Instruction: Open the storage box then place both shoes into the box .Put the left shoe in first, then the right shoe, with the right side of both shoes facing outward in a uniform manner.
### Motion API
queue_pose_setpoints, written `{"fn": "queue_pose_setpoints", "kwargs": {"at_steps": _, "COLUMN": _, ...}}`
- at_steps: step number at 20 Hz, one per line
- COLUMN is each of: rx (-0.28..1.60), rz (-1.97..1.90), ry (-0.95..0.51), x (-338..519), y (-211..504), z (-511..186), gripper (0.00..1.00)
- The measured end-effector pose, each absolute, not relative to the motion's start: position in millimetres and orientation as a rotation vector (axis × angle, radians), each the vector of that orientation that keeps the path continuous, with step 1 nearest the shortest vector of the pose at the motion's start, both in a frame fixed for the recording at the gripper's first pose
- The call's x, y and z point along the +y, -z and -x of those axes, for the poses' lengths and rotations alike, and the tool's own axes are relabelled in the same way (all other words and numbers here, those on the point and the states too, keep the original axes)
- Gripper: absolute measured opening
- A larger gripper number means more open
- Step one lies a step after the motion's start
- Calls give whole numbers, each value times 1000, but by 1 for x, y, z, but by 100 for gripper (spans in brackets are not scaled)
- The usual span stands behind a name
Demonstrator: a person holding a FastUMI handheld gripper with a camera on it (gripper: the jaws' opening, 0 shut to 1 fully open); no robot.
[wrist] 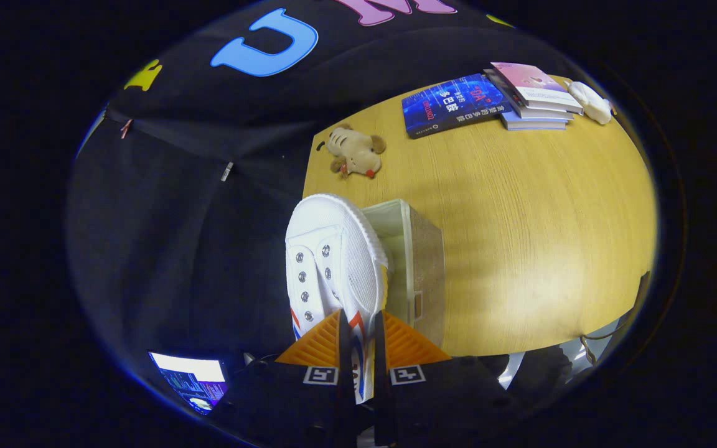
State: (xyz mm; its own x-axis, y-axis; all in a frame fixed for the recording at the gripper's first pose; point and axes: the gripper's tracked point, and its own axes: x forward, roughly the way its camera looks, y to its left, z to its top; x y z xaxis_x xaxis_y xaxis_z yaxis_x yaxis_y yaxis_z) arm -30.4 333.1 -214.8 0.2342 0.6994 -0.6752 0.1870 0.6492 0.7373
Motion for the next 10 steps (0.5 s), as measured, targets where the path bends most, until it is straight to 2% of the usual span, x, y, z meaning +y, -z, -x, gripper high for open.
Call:
{"fn": "queue_pose_setpoints", "kwargs": {"at_steps": 4, "rx": 1382, "rz": -738, "ry": -398, "x": 354, "y": 247, "z": 35, "gripper": 16}}
{"fn": "queue_pose_setpoints", "kwargs": {"at_steps": 5, "rx": 1382, "rz": -768, "ry": -416, "x": 359, "y": 246, "z": 35, "gripper": 22}}
{"fn": "queue_pose_setpoints", "kwargs": {"at_steps": 10, "rx": 1307, "rz": -862, "ry": -422, "x": 339, "y": 228, "z": 24, "gripper": 83}}
